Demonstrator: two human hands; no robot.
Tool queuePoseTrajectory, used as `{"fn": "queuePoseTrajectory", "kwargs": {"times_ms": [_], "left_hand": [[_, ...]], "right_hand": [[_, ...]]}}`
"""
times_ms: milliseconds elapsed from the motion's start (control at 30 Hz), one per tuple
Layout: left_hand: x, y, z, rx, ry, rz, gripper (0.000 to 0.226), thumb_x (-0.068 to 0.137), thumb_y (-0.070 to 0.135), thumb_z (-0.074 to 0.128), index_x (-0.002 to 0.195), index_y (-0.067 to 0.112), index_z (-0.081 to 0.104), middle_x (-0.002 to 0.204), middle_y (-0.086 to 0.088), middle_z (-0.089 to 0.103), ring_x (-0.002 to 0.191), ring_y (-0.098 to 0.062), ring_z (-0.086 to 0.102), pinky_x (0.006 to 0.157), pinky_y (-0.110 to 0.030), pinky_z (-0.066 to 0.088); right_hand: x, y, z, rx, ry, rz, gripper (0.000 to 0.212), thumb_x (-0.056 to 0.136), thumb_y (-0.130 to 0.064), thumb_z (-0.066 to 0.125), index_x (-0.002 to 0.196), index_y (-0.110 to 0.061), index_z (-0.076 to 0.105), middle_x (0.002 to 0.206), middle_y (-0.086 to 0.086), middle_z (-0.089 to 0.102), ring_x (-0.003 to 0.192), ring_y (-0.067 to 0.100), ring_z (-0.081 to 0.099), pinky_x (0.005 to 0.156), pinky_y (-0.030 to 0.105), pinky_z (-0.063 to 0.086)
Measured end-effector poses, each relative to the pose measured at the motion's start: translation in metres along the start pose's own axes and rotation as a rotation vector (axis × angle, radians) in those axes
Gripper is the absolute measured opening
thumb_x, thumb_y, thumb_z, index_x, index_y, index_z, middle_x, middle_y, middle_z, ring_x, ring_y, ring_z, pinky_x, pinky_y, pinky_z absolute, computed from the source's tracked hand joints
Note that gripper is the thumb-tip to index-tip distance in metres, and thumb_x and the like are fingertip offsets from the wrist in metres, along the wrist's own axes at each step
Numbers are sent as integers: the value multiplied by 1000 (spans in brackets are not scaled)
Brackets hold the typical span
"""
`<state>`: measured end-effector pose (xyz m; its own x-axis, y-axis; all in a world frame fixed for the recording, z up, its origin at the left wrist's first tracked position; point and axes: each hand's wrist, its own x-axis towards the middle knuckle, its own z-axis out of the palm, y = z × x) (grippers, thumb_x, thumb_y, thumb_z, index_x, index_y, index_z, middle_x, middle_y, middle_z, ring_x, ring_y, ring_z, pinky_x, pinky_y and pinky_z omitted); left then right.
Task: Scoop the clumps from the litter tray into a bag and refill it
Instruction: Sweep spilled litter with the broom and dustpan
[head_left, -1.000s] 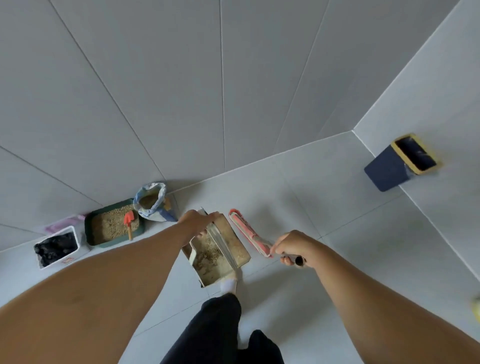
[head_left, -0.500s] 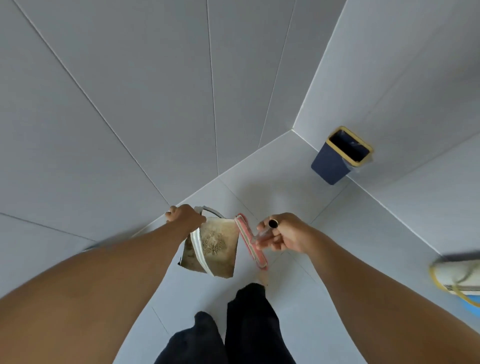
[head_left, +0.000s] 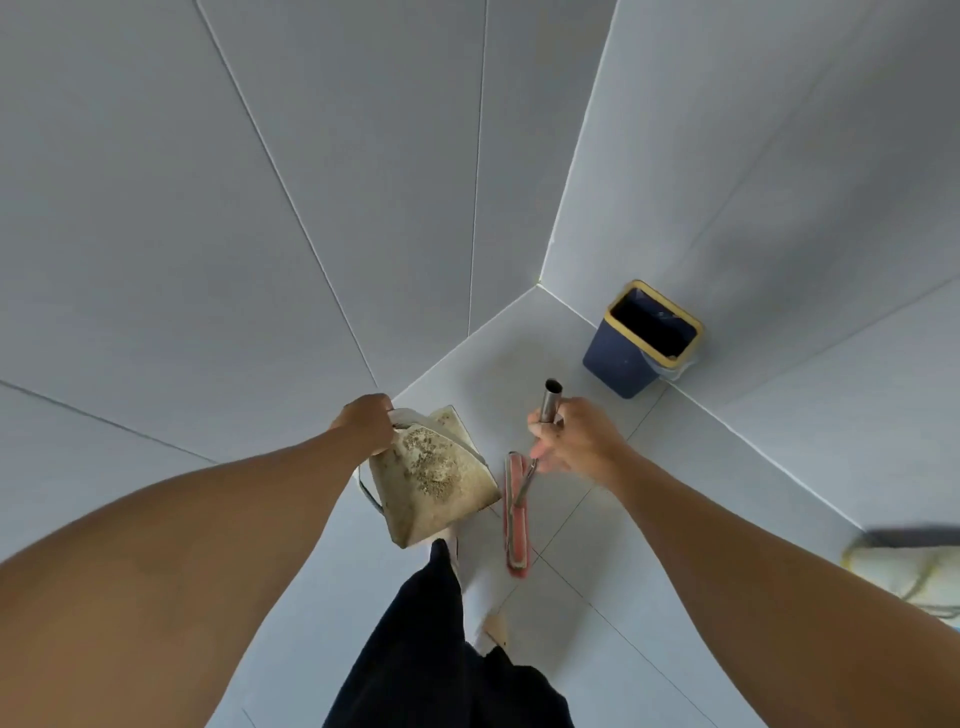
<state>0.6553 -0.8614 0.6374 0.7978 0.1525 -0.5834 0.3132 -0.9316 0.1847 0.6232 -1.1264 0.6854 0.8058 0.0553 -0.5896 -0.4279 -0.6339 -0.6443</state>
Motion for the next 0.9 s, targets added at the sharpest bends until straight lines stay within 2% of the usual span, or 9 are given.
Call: {"fn": "queuePoseTrajectory", "kwargs": {"times_ms": [67, 133, 167, 333, 433, 533, 600, 700, 900], "left_hand": [[32, 27, -11, 36, -22, 79, 37, 87, 18, 65, 123, 13, 56, 119, -8, 60, 111, -27, 56, 88, -33, 46], [60, 55, -21, 53, -32, 148, 37, 86, 19, 65, 122, 16, 57, 122, -6, 59, 114, -27, 54, 92, -34, 46], [79, 72, -27, 65, -39, 181, 35, 86, 18, 64, 121, 17, 57, 122, -6, 59, 114, -27, 54, 92, -34, 46], [137, 136, -47, 171, -70, 271, 34, 86, 10, 60, 117, 22, 57, 121, -4, 59, 112, -27, 54, 88, -32, 45], [167, 174, -59, 264, -103, 343, 32, 85, 12, 61, 115, 21, 57, 121, -4, 59, 111, -26, 54, 85, -31, 44], [195, 219, -64, 302, -132, 387, 38, 85, 32, 64, 119, 18, 54, 122, -2, 56, 114, -27, 52, 89, -32, 42], [217, 251, -65, 297, -123, 385, 34, 89, 36, 55, 118, 18, 56, 121, -4, 57, 114, -27, 51, 88, -32, 40], [240, 280, -66, 356, -99, 397, 24, 94, 25, 48, 114, 17, 57, 121, -6, 60, 112, -28, 52, 91, -33, 39], [303, 359, -70, 450, 3, 411, 25, 98, 21, 45, 118, 15, 57, 119, -9, 56, 117, -29, 49, 96, -37, 43]], "right_hand": [[26, 3, -26, -186, 63, -42, 16, 94, -34, 60, 101, -21, 65, 75, -4, 72, 61, 5, 69, 64, 28, 59], [47, 2, -46, -280, 121, -25, 23, 91, -41, 60, 101, -22, 68, 80, -3, 72, 72, 14, 70, 76, 39, 59], [61, 1, -61, -315, 155, -7, 25, 91, -43, 60, 101, -21, 68, 83, -2, 72, 77, 17, 69, 78, 40, 58], [99, -6, -115, -362, 239, 66, 30, 95, -41, 55, 86, -14, 64, 80, 1, 67, 74, 16, 62, 58, 24, 44], [122, -2, -145, -332, 307, 112, 33, 95, -40, 53, 77, -14, 61, 81, 3, 68, 78, 19, 66, 67, 28, 50], [152, 10, -174, -280, 326, 154, 33, 92, -36, 56, 64, -20, 49, 76, 3, 69, 74, 20, 68, 70, 34, 58], [176, 19, -199, -264, 321, 155, 32, 91, -33, 55, 63, -21, 47, 72, 4, 68, 69, 19, 67, 69, 34, 59], [203, 26, -227, -292, 250, 151, 30, 90, -32, 57, 64, -20, 49, 67, 1, 64, 64, 15, 63, 64, 29, 56], [283, 56, -278, -217, 209, 206, 28, 83, -31, 58, 70, -7, 64, 68, 5, 70, 62, 17, 67, 63, 31, 57]]}}
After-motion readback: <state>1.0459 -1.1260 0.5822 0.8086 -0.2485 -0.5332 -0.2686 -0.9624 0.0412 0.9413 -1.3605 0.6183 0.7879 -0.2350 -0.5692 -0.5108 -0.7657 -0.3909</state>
